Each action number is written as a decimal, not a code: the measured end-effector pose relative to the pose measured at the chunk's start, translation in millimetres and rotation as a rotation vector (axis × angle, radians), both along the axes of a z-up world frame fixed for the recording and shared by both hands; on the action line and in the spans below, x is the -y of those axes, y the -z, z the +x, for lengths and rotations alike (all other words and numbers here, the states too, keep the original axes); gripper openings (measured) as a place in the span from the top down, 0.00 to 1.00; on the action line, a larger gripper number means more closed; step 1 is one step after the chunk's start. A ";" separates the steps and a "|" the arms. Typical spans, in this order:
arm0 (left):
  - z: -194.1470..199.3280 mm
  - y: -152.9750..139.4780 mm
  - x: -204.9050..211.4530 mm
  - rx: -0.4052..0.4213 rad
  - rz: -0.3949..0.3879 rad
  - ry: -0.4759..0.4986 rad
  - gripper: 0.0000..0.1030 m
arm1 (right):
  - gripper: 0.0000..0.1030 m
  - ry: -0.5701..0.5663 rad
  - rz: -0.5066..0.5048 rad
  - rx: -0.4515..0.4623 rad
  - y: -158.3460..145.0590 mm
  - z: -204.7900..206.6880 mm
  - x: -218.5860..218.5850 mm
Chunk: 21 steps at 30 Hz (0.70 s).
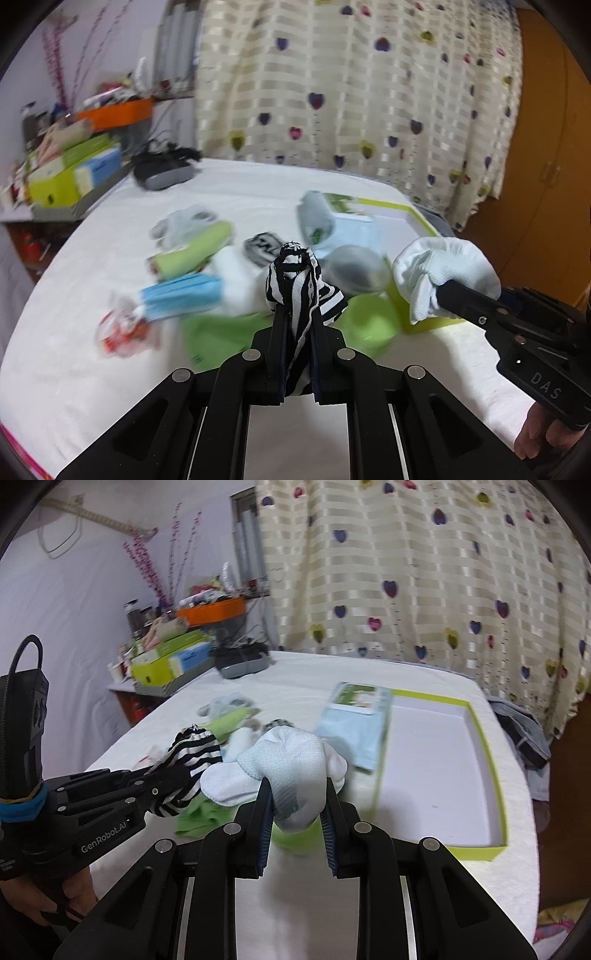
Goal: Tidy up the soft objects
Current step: 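Carry the striped sock and white sock with both tools into the white box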
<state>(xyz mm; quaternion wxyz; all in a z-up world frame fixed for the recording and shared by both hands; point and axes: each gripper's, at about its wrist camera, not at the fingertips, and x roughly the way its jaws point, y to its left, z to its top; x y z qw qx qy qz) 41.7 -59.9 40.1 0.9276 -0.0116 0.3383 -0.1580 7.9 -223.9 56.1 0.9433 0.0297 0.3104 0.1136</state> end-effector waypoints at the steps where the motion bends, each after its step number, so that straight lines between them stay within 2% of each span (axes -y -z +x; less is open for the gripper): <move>1: 0.7 -1.3 6.1 0.004 -0.001 0.013 0.91 | 0.76 0.010 0.000 0.000 -0.1 -0.1 4.7; 13: 20.4 -6.0 87.8 0.009 0.003 0.168 0.91 | 0.76 0.180 0.003 -0.014 3.2 5.5 78.8; 21: 44.6 4.3 128.6 -0.031 0.028 0.228 0.91 | 0.76 0.249 0.004 -0.067 22.9 26.4 116.3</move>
